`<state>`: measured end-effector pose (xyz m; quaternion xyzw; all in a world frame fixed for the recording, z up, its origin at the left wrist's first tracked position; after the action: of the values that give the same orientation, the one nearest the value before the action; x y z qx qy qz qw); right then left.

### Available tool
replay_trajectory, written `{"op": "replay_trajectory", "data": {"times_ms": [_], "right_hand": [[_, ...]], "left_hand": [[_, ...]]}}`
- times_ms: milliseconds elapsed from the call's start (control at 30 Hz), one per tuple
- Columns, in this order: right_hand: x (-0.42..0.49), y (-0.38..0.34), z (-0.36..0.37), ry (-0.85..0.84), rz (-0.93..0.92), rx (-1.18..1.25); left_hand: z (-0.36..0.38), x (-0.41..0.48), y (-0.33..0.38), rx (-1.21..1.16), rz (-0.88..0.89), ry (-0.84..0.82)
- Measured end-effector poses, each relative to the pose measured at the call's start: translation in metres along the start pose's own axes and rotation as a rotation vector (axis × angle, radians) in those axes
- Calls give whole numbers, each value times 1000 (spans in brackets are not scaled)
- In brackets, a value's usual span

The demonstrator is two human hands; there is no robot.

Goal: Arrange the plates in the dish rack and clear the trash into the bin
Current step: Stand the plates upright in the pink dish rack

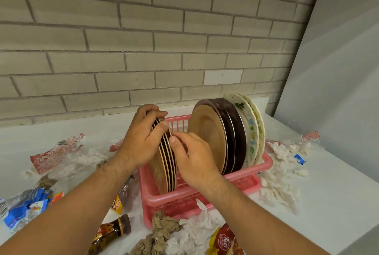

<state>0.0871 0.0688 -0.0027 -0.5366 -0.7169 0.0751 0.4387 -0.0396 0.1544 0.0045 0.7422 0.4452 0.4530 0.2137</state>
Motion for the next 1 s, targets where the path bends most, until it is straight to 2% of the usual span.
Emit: {"op": "replay_trajectory", "data": {"times_ms": [233,400,500,667,800,1000], "right_hand": [[14,-1,-1,33,-43,-201],[38,6,-15,-167,143,-373],[49,7,-21,-173,199,-378],[77,-5,-50,-80,85,-465],[90,-9,-67,-128,62,-616],[69,3,-51,-268,87,-767]], "left_hand": [[0,0,0,-6,-2,-14],[-5,-1,1,38,8,31],[-6,-2,0,27,23,30],[-4,-3,-1,-3,-30,37],[-2,-3,-1,-32,-37,31],[-2,-2,-1,-25,-36,28]]}}
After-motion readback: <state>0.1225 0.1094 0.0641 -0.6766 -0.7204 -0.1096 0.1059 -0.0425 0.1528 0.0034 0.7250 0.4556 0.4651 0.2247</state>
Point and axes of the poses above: each hand's wrist, its own x-axis towards the middle knuckle, its own z-axis out of the palm, y = z × x, the point moved 2 cm from there along x, towards the middle knuckle, and after that the axes turned 10 degrees about -z, right-handed, at the moved point
